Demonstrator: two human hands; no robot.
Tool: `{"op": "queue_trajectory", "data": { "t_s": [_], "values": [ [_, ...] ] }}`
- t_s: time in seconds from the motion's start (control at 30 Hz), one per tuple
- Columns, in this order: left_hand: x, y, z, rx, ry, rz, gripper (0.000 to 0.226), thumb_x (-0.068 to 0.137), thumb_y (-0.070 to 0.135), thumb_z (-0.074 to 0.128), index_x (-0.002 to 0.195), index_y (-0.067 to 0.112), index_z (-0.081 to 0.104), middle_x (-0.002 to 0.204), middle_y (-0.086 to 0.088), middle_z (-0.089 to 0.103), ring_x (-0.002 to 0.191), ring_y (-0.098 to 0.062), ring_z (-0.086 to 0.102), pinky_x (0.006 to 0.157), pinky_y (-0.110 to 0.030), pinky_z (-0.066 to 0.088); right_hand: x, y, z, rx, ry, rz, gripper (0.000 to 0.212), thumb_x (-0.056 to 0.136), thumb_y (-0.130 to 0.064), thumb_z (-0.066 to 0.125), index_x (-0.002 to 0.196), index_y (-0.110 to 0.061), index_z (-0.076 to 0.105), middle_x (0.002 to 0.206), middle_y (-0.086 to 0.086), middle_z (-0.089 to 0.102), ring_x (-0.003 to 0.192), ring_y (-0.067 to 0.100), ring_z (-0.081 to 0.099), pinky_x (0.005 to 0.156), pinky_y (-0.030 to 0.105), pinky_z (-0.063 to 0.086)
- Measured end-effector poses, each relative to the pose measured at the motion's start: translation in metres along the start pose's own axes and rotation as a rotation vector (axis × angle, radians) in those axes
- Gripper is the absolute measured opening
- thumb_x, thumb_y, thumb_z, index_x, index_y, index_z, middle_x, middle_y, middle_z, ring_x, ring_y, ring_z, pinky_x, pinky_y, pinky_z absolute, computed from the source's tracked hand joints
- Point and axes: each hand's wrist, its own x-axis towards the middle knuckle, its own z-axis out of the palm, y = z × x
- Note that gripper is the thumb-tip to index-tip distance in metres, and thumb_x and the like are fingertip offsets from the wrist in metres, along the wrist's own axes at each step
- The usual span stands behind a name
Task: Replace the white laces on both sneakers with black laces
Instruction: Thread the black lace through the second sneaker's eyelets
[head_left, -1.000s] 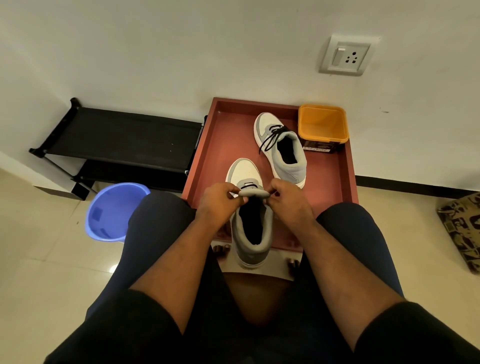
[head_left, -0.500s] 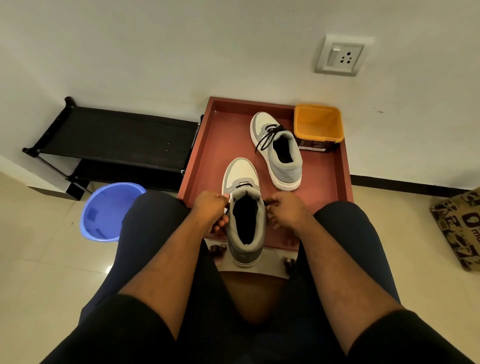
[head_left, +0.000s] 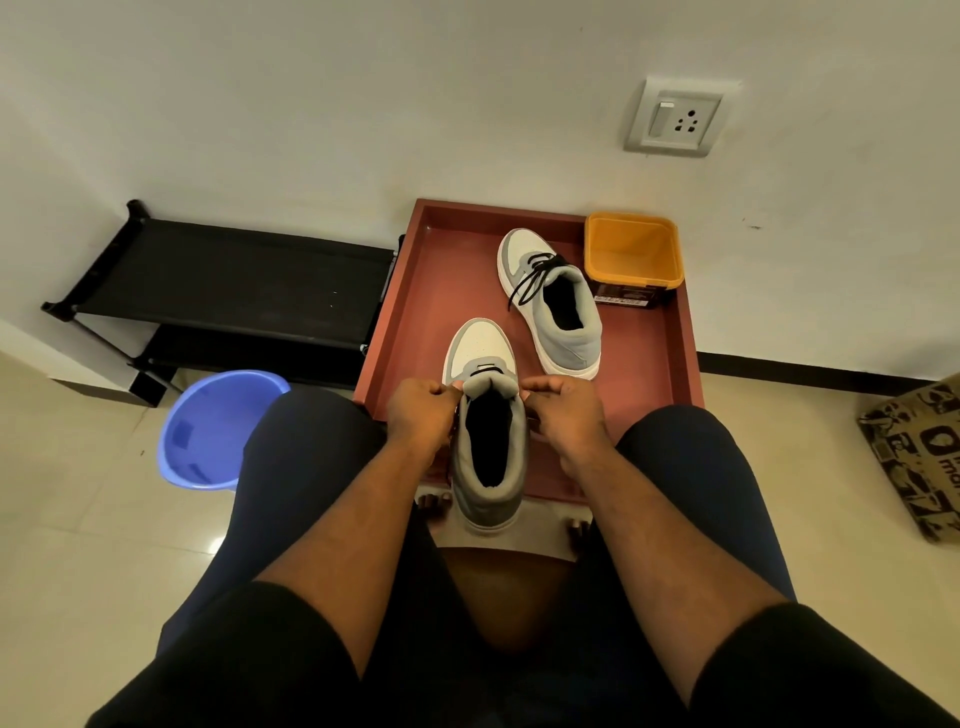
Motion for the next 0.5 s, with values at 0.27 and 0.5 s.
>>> {"op": "queue_trajectory", "data": {
  "t_s": [0.27, 0.5],
  "values": [
    [0.002, 0.008, 0.006, -0.594, -0.013, -0.287, 0.025, 0.085, -0.004, 0.067, 0.105, 0.01, 0.062, 0.084, -0.011, 0.066, 0.063, -0.018, 0.061, 0.051, -0.027, 0.05, -0.001, -0.005, 0.002, 0.029, 0.035, -0.047, 0.013, 0.085, -0.001, 0.066, 0.091, -0.011, 0.072, 0.084, 0.008, 0.074, 0.08, 0.024, 0.07, 0.076, 0.037, 0.059],
    [0.012, 0.006, 0.003, -0.947, 0.1, -0.427, 0.027, 0.096, -0.009, 0.042, 0.096, 0.017, 0.046, 0.082, -0.01, 0.055, 0.064, -0.019, 0.051, 0.059, -0.031, 0.049, 0.004, -0.001, -0.001, 0.008, 0.196, -0.053, 0.034, 0.083, 0.004, 0.065, 0.069, -0.027, 0.067, 0.073, 0.003, 0.071, 0.073, 0.027, 0.07, 0.075, 0.049, 0.059]
  ]
}}
